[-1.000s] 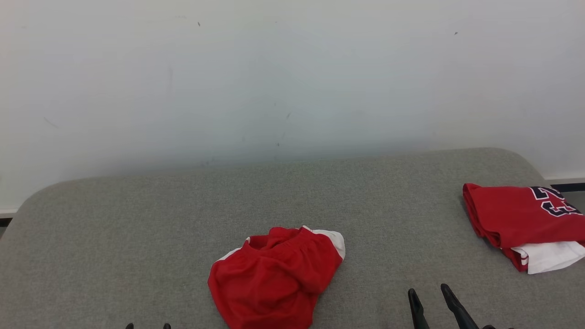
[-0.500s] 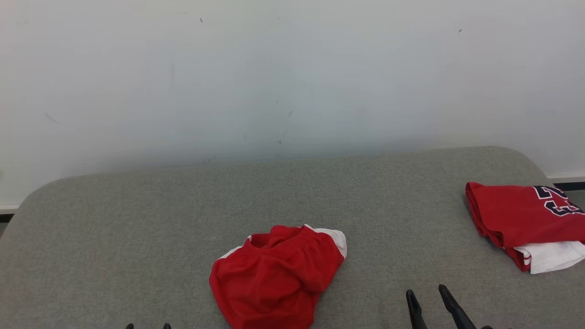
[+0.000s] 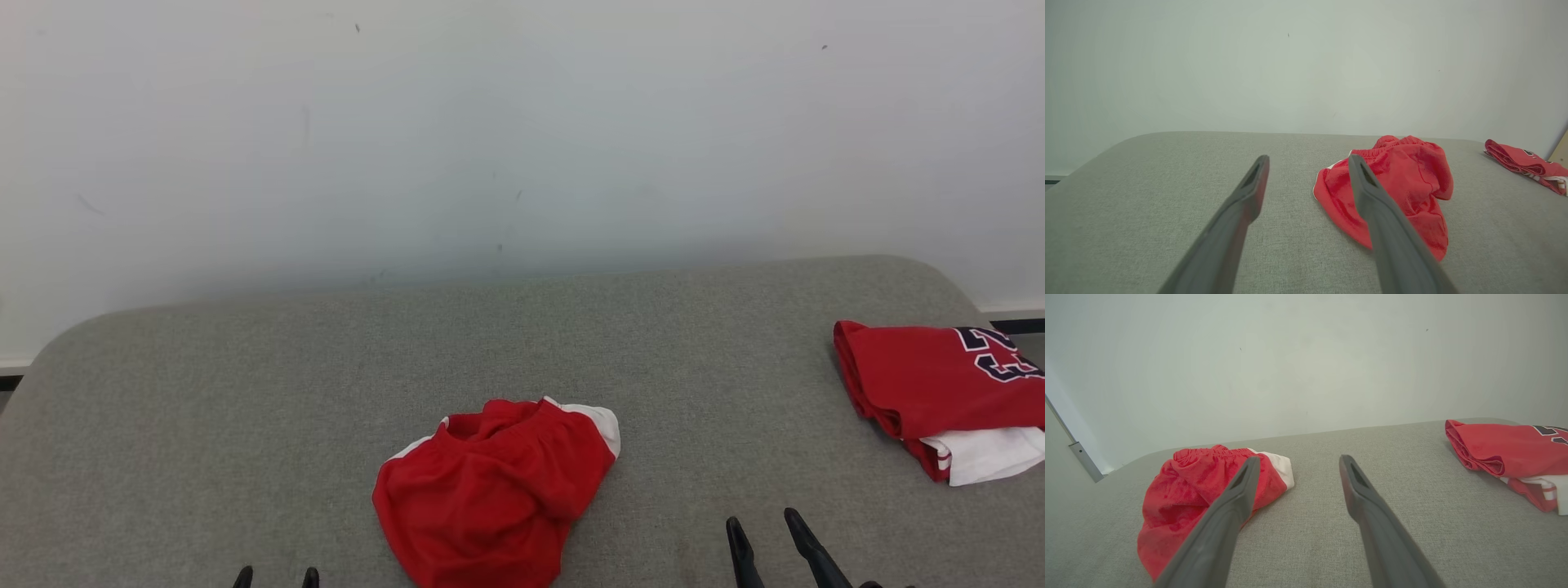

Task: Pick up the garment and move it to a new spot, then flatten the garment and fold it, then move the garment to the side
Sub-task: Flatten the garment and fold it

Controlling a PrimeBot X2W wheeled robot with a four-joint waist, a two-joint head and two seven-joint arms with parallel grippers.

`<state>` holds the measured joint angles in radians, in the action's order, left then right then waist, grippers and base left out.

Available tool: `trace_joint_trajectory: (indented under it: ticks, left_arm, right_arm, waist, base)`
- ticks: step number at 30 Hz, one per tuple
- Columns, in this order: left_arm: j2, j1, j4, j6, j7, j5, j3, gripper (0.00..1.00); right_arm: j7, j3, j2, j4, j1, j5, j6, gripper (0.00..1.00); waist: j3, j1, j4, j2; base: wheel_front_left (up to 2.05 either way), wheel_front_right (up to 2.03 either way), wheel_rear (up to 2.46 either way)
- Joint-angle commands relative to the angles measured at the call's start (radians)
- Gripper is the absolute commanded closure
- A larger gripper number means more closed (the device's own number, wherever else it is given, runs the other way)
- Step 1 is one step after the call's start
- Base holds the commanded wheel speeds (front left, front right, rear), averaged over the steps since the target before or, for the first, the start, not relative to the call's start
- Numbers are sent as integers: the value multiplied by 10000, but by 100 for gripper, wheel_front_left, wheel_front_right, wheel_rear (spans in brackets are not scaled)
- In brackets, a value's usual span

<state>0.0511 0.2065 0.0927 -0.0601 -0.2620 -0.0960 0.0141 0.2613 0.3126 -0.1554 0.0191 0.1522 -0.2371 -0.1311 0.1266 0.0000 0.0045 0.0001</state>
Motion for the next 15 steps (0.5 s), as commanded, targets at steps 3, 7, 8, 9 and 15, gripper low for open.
trace_joint_trajectory:
  ticks: [3, 7, 8, 9, 15]
  left_arm:
    - [-7, -559, -410, -144, -36, 67, -232, 0]
    - [-4, -1640, -1036, -366, -36, 228, -659, 0]
    - [-5, -1971, -1227, -415, -36, 243, -798, 0]
    - [-5, -2315, -1425, -460, -36, 275, -958, 0]
    - [-4, -4399, -2923, -579, 102, 36, -1940, 0]
  right_arm:
    - [46, 80, -72, 18, -151, 10, 8, 0]
    - [46, 147, -120, 15, -290, 41, 8, 0]
    - [46, 170, -153, 28, -355, 47, 8, 0]
    - [46, 219, -182, 28, -425, 53, 8, 0]
    - [46, 377, -324, 99, -699, -9, 8, 0]
  waist:
    - [-146, 0, 8, -1]
    - [-380, 0, -29, -1]
    - [-444, 0, -51, -1]
    - [-516, 0, -88, -1]
    - [-880, 0, -485, -1]
  base:
    - [0, 0, 0]
    - [0, 0, 0]
    - [0, 0, 0]
    - [0, 0, 0]
    - [0, 0, 0]
